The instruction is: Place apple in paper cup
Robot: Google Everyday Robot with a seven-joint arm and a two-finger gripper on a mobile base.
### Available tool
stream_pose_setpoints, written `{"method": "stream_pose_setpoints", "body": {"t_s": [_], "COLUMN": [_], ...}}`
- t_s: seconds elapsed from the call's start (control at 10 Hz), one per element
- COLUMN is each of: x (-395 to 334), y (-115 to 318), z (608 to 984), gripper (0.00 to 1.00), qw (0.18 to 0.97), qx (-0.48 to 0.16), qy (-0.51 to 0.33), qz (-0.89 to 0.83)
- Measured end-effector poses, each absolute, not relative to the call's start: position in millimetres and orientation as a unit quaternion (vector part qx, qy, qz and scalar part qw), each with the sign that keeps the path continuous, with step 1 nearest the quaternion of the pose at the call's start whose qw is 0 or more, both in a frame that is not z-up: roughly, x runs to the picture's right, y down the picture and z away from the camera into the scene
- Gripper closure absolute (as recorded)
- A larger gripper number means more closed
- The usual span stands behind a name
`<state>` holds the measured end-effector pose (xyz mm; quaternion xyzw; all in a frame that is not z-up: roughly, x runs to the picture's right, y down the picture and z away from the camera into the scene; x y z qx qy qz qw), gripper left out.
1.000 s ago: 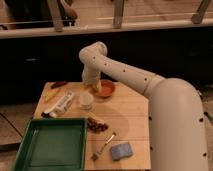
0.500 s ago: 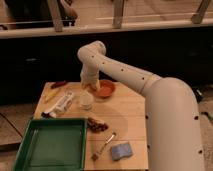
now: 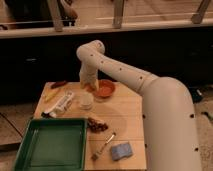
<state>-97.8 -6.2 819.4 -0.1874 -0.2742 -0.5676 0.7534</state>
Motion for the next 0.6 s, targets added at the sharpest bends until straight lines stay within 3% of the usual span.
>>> {"method": "stream_pose_setpoints", "body": {"t_s": [0.6], "x": [-104.7], "y": [-6.7], "z": [819.3], "gripper": [0.96], "qw": [0.741], "qx": [-0.184], "qy": [-0.287], "qz": [-0.579]}}
